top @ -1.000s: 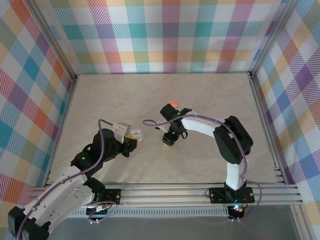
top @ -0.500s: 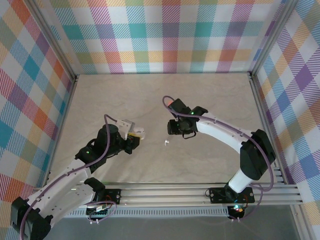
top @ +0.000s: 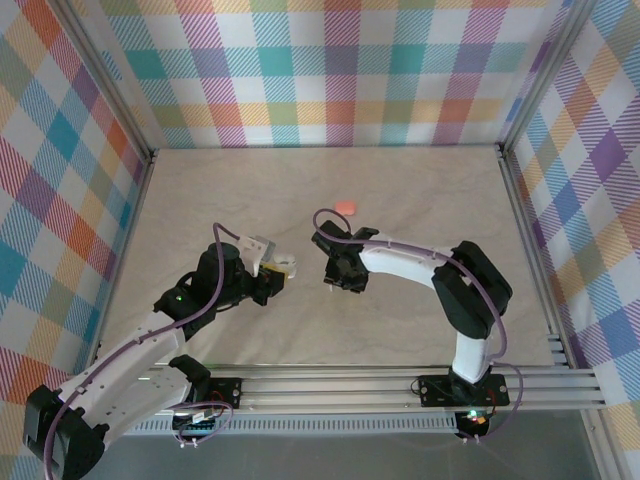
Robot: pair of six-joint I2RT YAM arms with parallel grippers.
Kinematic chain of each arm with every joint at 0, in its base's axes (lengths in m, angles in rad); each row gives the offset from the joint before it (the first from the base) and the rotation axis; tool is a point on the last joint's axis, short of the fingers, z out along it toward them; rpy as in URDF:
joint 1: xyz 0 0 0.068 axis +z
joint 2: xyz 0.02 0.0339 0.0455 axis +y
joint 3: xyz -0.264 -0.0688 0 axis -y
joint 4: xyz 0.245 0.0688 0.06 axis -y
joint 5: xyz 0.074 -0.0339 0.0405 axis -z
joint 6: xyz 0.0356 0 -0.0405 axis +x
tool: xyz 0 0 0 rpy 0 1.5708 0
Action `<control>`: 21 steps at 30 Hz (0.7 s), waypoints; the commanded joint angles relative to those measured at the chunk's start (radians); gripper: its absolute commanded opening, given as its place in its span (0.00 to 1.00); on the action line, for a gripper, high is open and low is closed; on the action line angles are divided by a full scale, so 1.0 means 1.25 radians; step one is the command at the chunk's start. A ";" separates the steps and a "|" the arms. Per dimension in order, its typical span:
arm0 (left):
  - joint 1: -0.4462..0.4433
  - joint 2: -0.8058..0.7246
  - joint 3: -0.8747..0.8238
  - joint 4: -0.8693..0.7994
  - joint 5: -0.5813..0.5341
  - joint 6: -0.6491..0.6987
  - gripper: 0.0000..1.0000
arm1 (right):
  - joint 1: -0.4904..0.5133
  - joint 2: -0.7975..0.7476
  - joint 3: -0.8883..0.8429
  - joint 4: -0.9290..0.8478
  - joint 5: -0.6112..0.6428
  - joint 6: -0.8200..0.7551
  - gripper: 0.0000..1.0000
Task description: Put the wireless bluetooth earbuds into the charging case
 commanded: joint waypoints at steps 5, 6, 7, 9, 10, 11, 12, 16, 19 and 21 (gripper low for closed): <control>0.008 -0.003 0.014 0.043 0.022 -0.001 0.00 | -0.013 0.039 0.048 0.036 -0.030 0.004 0.45; 0.008 -0.003 0.014 0.043 0.023 -0.003 0.00 | -0.015 0.040 0.052 0.036 -0.030 -0.001 0.45; 0.008 -0.003 0.014 0.044 0.021 -0.003 0.00 | -0.019 0.044 0.054 0.035 -0.032 -0.006 0.45; 0.008 -0.003 0.013 0.044 0.021 -0.003 0.00 | -0.025 0.049 0.055 0.032 -0.040 -0.010 0.45; 0.008 -0.004 0.013 0.044 0.020 -0.004 0.00 | -0.027 0.051 0.052 0.032 -0.044 -0.012 0.45; 0.008 -0.003 0.013 0.044 0.019 -0.004 0.00 | -0.028 0.052 0.050 0.033 -0.046 -0.013 0.44; 0.008 -0.004 0.013 0.044 0.019 -0.004 0.00 | -0.027 0.053 0.047 0.032 -0.048 -0.015 0.44; 0.008 -0.004 0.012 0.045 0.018 -0.007 0.00 | -0.028 0.065 0.045 0.035 -0.066 -0.027 0.41; 0.008 -0.004 0.012 0.042 0.019 -0.006 0.00 | -0.028 0.073 0.041 0.040 -0.076 -0.028 0.40; 0.008 -0.006 0.014 0.038 0.018 -0.006 0.00 | -0.028 0.080 0.042 0.040 -0.078 -0.031 0.39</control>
